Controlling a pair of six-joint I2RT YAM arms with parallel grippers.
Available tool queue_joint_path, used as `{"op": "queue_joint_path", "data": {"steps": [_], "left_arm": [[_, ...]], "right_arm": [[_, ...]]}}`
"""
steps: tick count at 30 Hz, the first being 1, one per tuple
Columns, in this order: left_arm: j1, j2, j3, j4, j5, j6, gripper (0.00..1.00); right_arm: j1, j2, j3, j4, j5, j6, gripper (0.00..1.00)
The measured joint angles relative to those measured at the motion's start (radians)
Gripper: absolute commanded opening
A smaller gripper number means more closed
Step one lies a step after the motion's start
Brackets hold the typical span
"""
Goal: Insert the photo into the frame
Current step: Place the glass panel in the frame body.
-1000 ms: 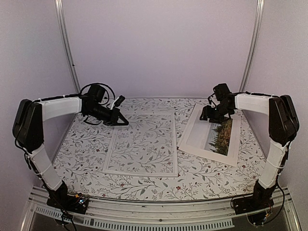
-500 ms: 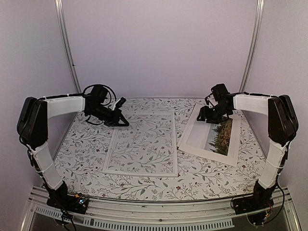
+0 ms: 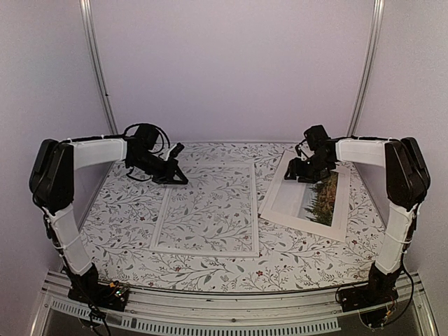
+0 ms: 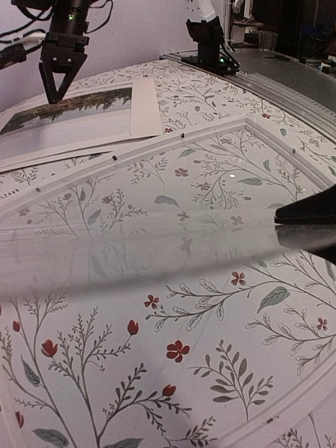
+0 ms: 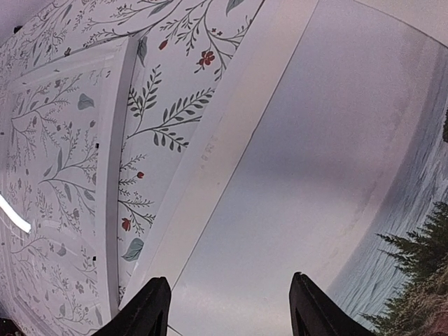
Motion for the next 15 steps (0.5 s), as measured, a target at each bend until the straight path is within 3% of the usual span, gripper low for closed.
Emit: {"op": "queue_joint_path", "data": {"steps": [15], "left_arm": [[0.006, 0.058, 0.033, -0.019, -0.013, -0.012, 0.0]], "right_arm": [[0.005, 0.008, 0.0, 0.0, 0.0, -0.006, 0.61]]}}
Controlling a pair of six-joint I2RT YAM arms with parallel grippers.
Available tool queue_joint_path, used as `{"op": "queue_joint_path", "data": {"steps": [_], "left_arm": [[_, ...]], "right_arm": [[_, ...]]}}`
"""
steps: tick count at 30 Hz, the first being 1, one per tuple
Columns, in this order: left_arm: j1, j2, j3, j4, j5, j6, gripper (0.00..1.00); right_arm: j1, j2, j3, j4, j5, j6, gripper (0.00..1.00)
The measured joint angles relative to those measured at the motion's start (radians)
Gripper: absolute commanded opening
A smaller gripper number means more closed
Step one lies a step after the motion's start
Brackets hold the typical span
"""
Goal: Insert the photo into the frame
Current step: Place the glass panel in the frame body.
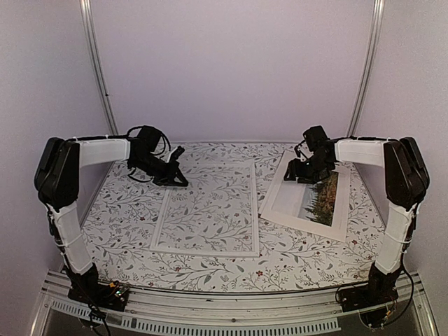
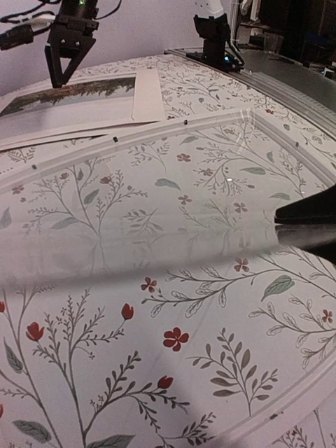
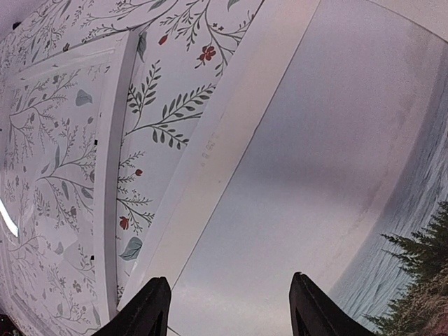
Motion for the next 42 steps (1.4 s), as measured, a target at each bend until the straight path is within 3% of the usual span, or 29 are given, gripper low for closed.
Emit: {"op": "queue_joint_path", "data": {"steps": [42], "left_arm": [[0.012, 0.016, 0.018, -0.02, -0.011, -0.034, 0.0]], "right_arm": [[0.011, 0.018, 0.001, 0.0, 0.0, -0.006, 0.61]]}}
